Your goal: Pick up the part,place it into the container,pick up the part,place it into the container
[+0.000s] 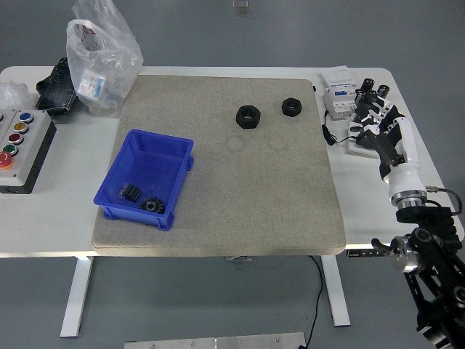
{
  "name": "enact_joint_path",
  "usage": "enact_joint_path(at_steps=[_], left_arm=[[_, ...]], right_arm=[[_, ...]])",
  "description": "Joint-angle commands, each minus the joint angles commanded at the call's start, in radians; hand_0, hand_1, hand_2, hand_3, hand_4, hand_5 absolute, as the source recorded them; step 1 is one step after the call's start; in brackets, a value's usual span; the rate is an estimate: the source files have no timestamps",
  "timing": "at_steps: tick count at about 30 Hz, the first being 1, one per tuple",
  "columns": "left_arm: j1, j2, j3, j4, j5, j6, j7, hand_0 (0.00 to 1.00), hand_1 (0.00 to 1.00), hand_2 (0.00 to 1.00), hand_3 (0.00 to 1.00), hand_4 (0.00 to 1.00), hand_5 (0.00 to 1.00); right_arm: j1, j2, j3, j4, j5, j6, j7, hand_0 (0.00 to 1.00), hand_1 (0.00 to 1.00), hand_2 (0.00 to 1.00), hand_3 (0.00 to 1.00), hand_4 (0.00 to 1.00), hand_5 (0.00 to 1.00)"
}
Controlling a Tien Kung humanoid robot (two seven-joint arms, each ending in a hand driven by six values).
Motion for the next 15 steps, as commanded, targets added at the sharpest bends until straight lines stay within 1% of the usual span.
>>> enact_joint_path(at_steps=[3,4,8,15], left_arm=[[-0.004,0.0,0.009,0.0,-0.007,0.0,0.0,0.659,0.553,0.562,0.694,0.614,0.244],[-0.006,0.0,0.013,0.0,-0.01,-0.001,-0.001,0.659,0.553,0.562,0.694,0.614,0.244],[-0.011,-0.001,0.023,0.0,-0.018,-0.001,-0.002,0.659,0.553,0.562,0.694,0.614,0.244],[-0.008,-0.002,0.011,0.0,-0.01,0.0,-0.001,0.658,0.555,0.562,0.694,0.614,0.243]], right_arm=[[-0.003,0.008,0.006,-0.013,0.025,0.002,0.014,0.509,0.677,0.72,0.686,0.761,0.455],[-0.004,0.009,0.009,-0.015,0.029,0.001,0.017,0.527,0.667,0.713,0.674,0.768,0.474],[-0.001,0.01,0.022,-0.015,0.036,-0.001,0.024,0.527,0.667,0.713,0.674,0.768,0.474],[0.018,0.029,0.035,-0.005,0.03,-0.004,0.032,0.53,0.663,0.704,0.669,0.766,0.475]])
